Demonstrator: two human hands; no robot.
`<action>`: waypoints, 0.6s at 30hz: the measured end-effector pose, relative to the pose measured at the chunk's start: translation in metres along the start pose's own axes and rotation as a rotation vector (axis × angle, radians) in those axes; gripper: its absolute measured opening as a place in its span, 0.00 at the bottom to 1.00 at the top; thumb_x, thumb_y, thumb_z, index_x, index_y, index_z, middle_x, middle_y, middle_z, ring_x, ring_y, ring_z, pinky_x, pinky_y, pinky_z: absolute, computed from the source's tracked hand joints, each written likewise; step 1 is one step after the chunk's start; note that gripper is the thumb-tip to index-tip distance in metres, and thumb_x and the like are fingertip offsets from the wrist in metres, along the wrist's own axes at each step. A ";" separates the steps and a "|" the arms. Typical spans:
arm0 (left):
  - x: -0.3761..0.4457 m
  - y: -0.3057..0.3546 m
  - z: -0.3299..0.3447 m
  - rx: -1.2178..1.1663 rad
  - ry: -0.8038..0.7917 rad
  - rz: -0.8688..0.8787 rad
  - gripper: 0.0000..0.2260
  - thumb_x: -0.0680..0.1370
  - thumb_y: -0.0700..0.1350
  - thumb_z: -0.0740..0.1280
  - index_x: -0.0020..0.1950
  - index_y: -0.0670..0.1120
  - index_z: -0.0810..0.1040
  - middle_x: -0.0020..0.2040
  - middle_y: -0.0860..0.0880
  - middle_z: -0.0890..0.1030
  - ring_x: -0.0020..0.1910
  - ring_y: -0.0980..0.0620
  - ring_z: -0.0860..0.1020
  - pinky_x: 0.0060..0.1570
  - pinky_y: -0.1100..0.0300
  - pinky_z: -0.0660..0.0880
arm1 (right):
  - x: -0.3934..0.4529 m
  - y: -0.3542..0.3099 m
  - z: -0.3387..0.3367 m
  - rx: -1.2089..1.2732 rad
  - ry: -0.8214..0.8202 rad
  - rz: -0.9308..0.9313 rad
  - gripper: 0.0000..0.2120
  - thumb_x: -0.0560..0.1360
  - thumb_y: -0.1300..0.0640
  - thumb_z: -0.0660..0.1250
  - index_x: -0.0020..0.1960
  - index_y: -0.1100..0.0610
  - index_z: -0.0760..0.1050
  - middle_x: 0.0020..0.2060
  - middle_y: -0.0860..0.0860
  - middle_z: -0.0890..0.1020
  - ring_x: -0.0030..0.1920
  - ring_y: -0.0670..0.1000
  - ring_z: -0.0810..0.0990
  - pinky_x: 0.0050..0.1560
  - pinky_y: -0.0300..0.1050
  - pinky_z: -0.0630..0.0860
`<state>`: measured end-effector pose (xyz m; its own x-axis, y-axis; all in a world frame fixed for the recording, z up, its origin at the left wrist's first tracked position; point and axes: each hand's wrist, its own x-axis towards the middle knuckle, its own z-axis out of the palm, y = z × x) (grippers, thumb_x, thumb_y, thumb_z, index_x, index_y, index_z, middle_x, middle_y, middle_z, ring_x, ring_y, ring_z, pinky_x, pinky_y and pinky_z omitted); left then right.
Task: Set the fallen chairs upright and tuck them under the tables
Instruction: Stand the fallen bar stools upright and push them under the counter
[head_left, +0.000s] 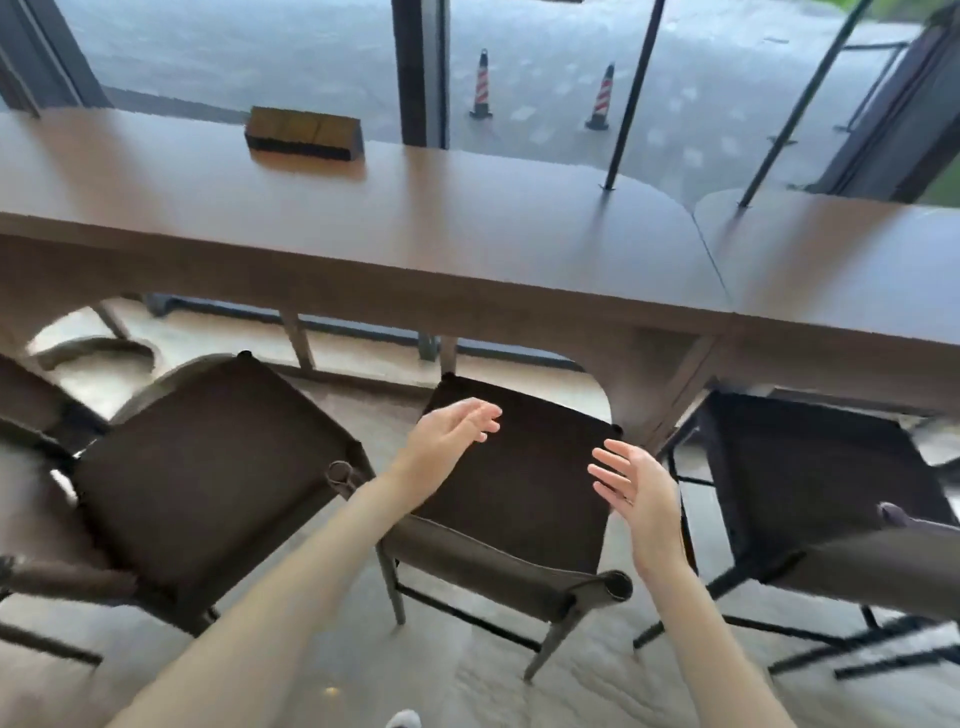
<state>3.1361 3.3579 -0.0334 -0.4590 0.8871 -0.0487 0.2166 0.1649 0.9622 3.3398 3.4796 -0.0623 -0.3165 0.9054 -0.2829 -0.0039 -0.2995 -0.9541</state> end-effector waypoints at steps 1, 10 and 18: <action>0.006 0.002 0.005 0.051 -0.085 0.032 0.15 0.76 0.63 0.58 0.54 0.58 0.79 0.48 0.56 0.83 0.51 0.60 0.80 0.57 0.62 0.73 | -0.005 0.003 -0.001 -0.026 0.034 -0.026 0.13 0.82 0.56 0.55 0.54 0.55 0.79 0.53 0.55 0.83 0.53 0.54 0.82 0.57 0.49 0.77; 0.022 -0.011 0.040 0.644 -0.697 0.325 0.21 0.77 0.61 0.63 0.68 0.56 0.72 0.60 0.57 0.78 0.57 0.61 0.75 0.56 0.63 0.73 | -0.049 0.037 -0.014 -0.749 0.019 -0.218 0.16 0.74 0.48 0.65 0.62 0.44 0.75 0.59 0.41 0.79 0.62 0.40 0.74 0.63 0.37 0.68; 0.023 -0.049 0.067 0.849 -0.979 0.361 0.28 0.74 0.59 0.66 0.72 0.53 0.67 0.63 0.52 0.76 0.61 0.53 0.74 0.59 0.55 0.73 | -0.057 0.052 -0.023 -1.358 -0.220 -0.075 0.27 0.70 0.52 0.68 0.69 0.48 0.70 0.61 0.48 0.76 0.63 0.50 0.71 0.64 0.44 0.70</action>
<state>3.1727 3.3990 -0.0998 0.4596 0.8196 -0.3422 0.8204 -0.2442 0.5169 3.3795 3.4195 -0.0980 -0.4992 0.8023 -0.3273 0.8530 0.3888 -0.3480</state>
